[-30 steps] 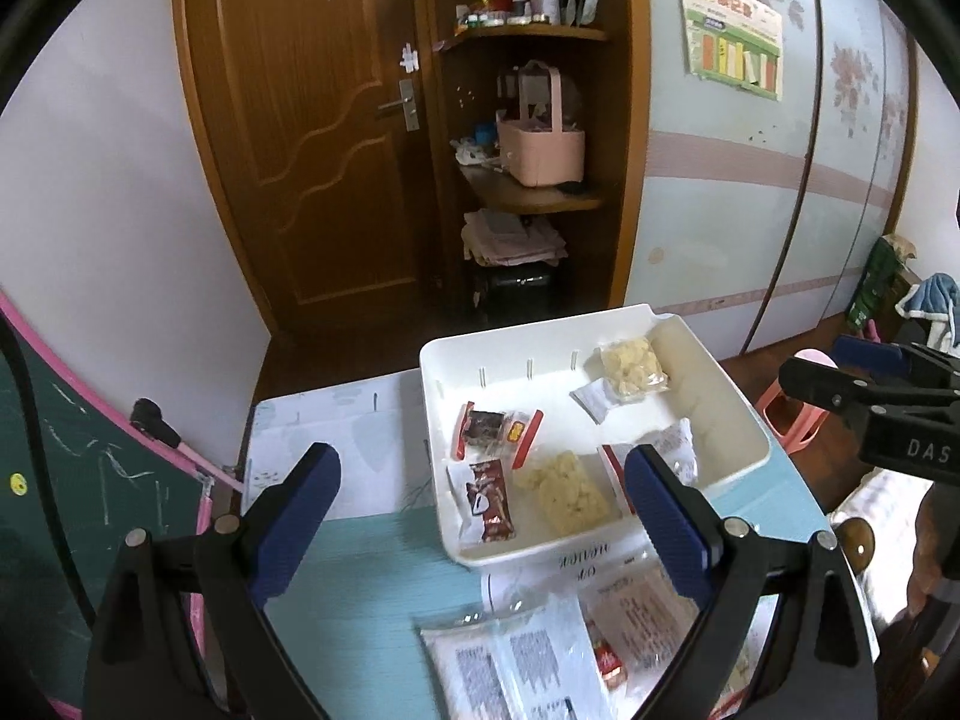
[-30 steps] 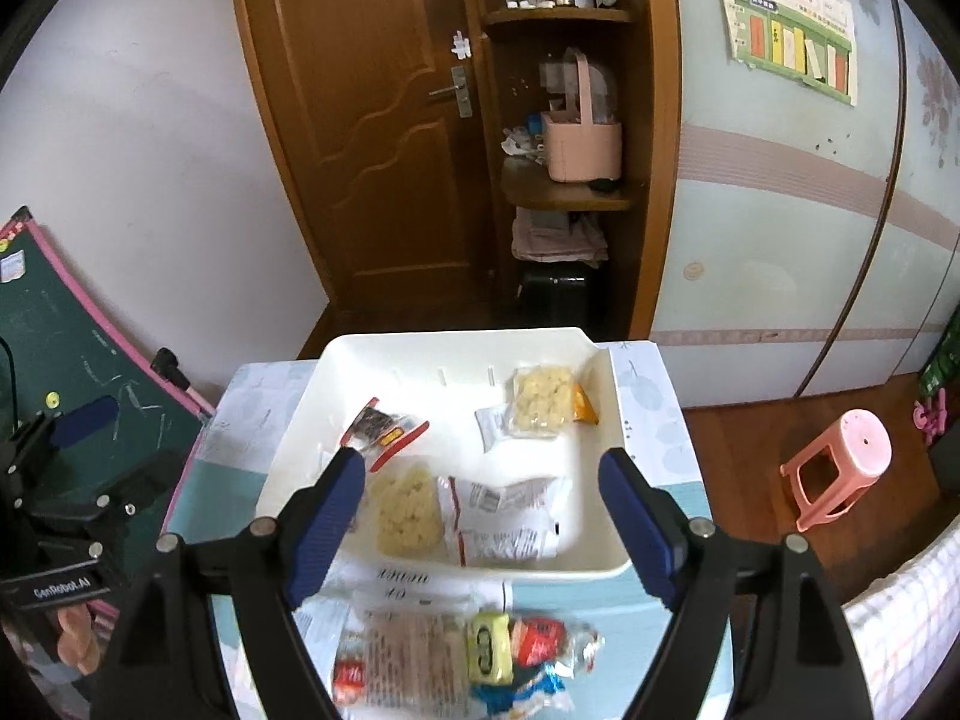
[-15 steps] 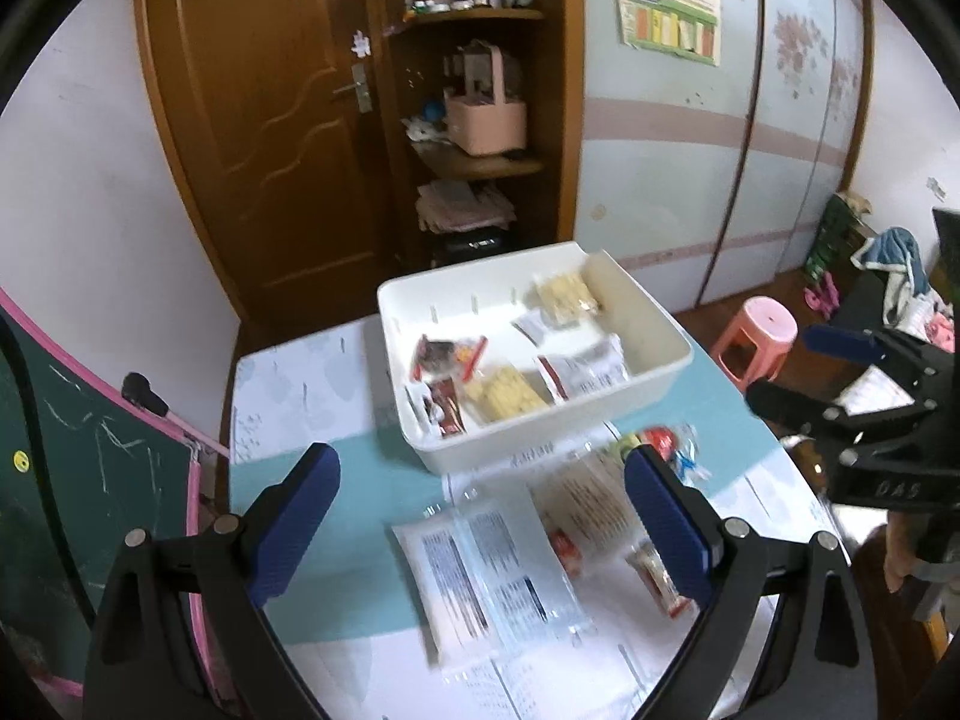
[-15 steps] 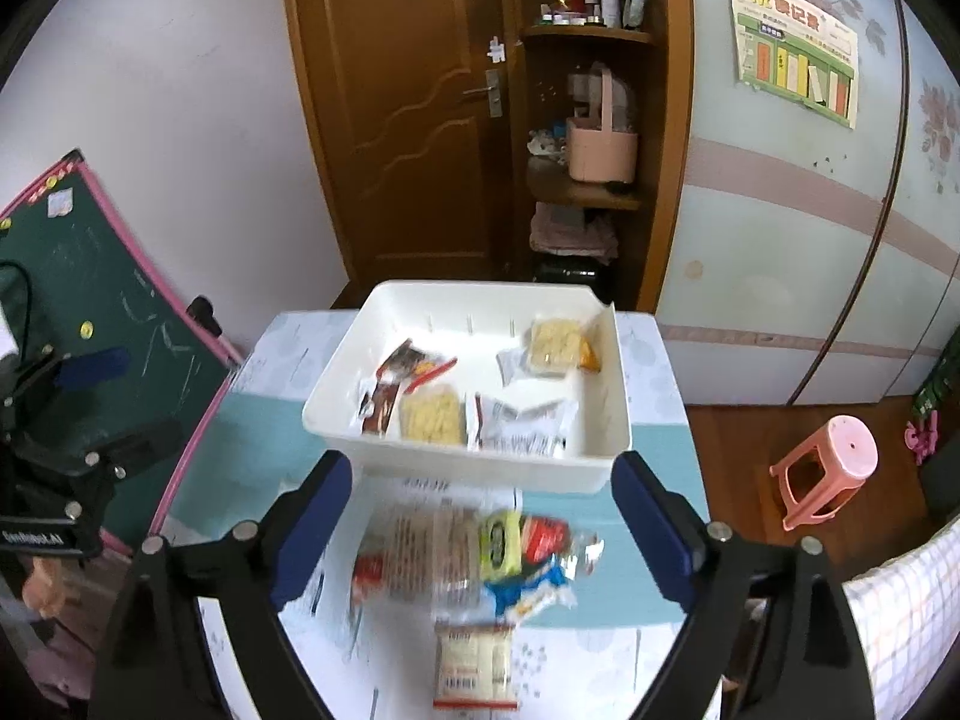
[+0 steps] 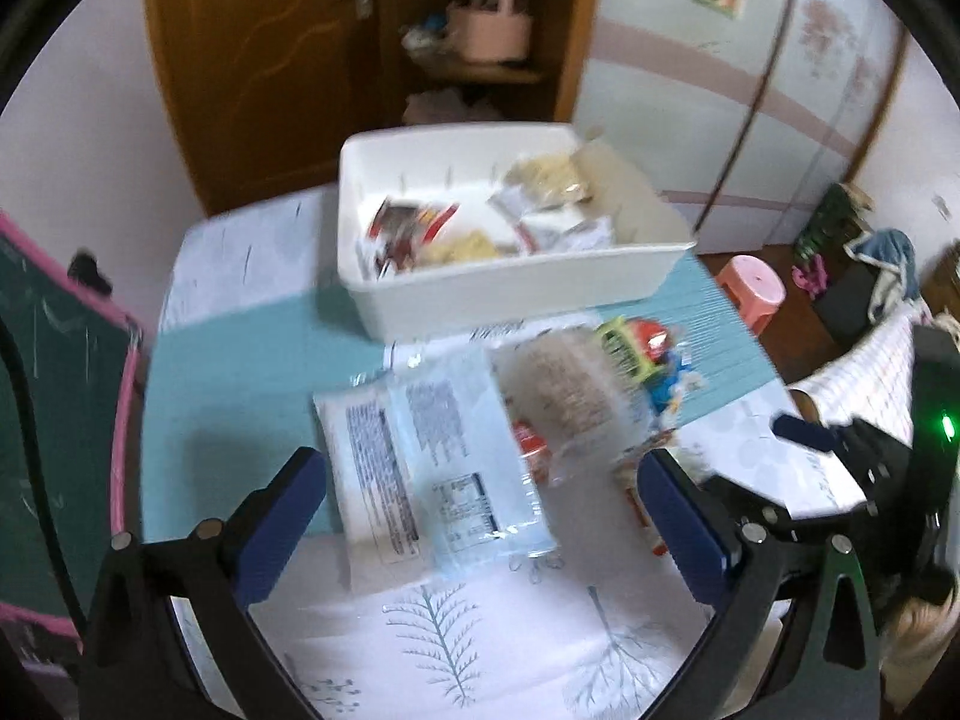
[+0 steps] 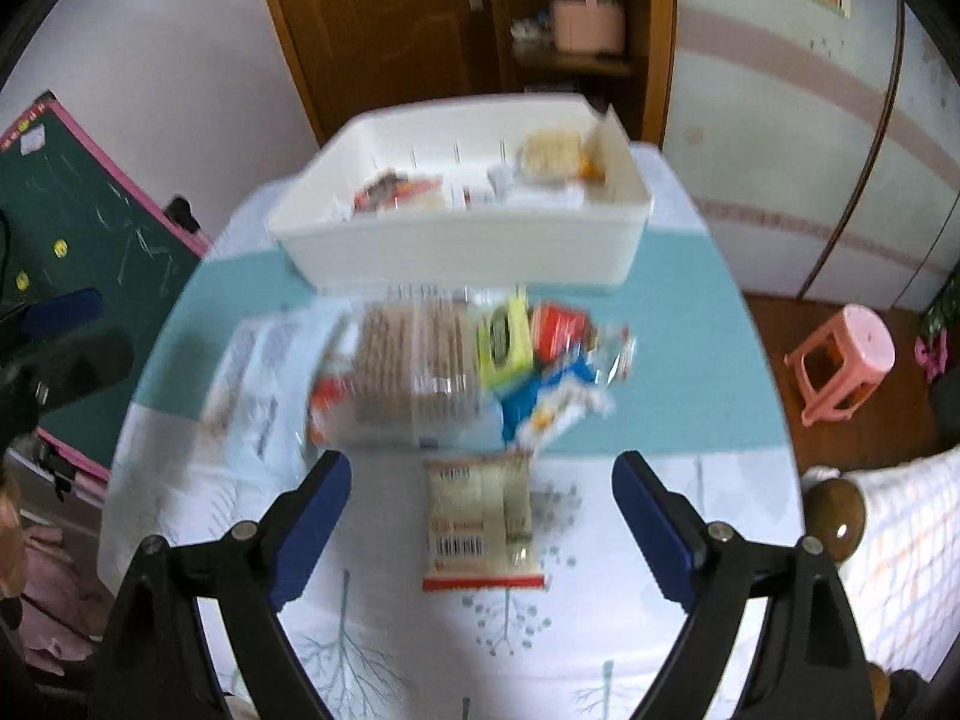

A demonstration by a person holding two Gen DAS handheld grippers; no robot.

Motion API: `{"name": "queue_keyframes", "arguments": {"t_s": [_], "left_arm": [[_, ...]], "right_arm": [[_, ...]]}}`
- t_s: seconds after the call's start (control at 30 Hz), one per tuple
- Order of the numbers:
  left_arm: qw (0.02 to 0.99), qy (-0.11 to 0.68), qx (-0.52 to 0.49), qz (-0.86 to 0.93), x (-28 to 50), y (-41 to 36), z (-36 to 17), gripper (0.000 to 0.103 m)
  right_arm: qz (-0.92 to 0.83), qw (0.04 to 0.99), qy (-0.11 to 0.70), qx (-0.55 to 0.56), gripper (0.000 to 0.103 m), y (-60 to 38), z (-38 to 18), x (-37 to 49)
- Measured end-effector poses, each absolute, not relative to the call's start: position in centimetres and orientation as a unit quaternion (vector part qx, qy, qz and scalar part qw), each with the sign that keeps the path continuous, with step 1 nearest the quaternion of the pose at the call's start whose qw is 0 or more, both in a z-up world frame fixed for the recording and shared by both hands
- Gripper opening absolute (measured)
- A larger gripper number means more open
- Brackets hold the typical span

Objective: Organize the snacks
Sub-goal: 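Withdraw both grippers from the bin and lower them over the remaining snacks, then grasp the white bread bag with the left gripper while the right grasps the LIPO packet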

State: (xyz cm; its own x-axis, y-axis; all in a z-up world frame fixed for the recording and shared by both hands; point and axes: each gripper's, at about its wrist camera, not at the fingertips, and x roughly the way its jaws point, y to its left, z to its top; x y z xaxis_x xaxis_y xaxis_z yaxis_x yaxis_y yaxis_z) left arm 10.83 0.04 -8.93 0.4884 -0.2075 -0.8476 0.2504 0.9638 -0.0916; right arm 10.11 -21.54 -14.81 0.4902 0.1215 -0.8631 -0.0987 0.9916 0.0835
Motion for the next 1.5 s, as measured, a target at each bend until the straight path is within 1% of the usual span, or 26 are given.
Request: {"name": "queue_keyframes", "arguments": {"t_s": [0.2,0.37,0.57,0.63,0.77,0.9,1.0,1.07,1.1,1.17,1.2,1.27,1.3,1.37,1.4,1.5], "left_arm": [[0.838,0.538,-0.017,-0.093,13.1,1.0,-14.8,0.103],[0.820,0.568,-0.019,-0.069,14.3,1.2,-18.1,0.103],[0.813,0.579,-0.009,-0.054,15.3,1.5,-20.1,0.103],[0.811,0.582,-0.012,-0.054,15.5,1.6,-20.6,0.103],[0.805,0.589,-0.038,-0.062,15.9,2.1,-21.3,0.103],[0.790,0.602,-0.090,-0.076,16.4,3.4,-22.3,0.103],[0.793,0.599,-0.082,-0.078,16.4,3.4,-22.4,0.103],[0.795,0.597,-0.078,-0.080,16.3,3.3,-22.3,0.100],[0.797,0.594,-0.078,-0.082,16.2,3.2,-22.1,0.095],[0.800,0.591,-0.065,-0.076,15.7,3.1,-21.7,0.088],[0.805,0.587,-0.052,-0.069,15.4,2.9,-21.4,0.083],[0.811,0.581,-0.037,-0.061,15.0,2.5,-20.9,0.078],[0.814,0.577,-0.031,-0.057,14.8,2.3,-20.6,0.076],[0.819,0.571,-0.024,-0.051,14.3,1.8,-20.1,0.072],[0.822,0.567,-0.025,-0.050,14.0,1.6,-19.8,0.069],[0.826,0.560,-0.034,-0.052,13.3,2.0,-19.1,0.063]], "right_arm": [[0.060,0.843,0.535,0.004,0.089,-20.9,-18.9,10.0],[0.058,0.834,0.549,0.007,0.089,-20.7,-20.8,10.3],[0.061,0.822,0.567,0.014,0.089,-20.3,-22.6,10.7],[0.061,0.826,0.561,0.004,0.091,-20.0,-22.7,10.6],[0.056,0.828,0.557,-0.021,0.091,-19.1,-23.0,11.1],[0.046,0.831,0.552,-0.046,0.091,-18.2,-23.3,11.2],[0.042,0.834,0.549,-0.041,0.091,-18.1,-23.3,11.3],[0.036,0.835,0.548,-0.039,0.089,-18.6,-23.1,11.2],[0.034,0.836,0.547,-0.037,0.087,-18.7,-23.1,11.2],[0.028,0.837,0.545,-0.034,0.084,-18.9,-22.8,11.2],[0.026,0.838,0.544,-0.033,0.081,-18.9,-22.8,11.3],[0.029,0.844,0.534,-0.033,0.068,-19.1,-22.5,11.2],[0.029,0.846,0.532,-0.033,0.057,-19.2,-22.3,11.1],[0.035,0.846,0.532,-0.025,0.051,-19.4,-22.2,11.2],[0.039,0.846,0.531,-0.021,0.047,-19.5,-22.1,11.1],[0.043,0.846,0.530,-0.018,0.046,-19.5,-22.0,11.0]]}}
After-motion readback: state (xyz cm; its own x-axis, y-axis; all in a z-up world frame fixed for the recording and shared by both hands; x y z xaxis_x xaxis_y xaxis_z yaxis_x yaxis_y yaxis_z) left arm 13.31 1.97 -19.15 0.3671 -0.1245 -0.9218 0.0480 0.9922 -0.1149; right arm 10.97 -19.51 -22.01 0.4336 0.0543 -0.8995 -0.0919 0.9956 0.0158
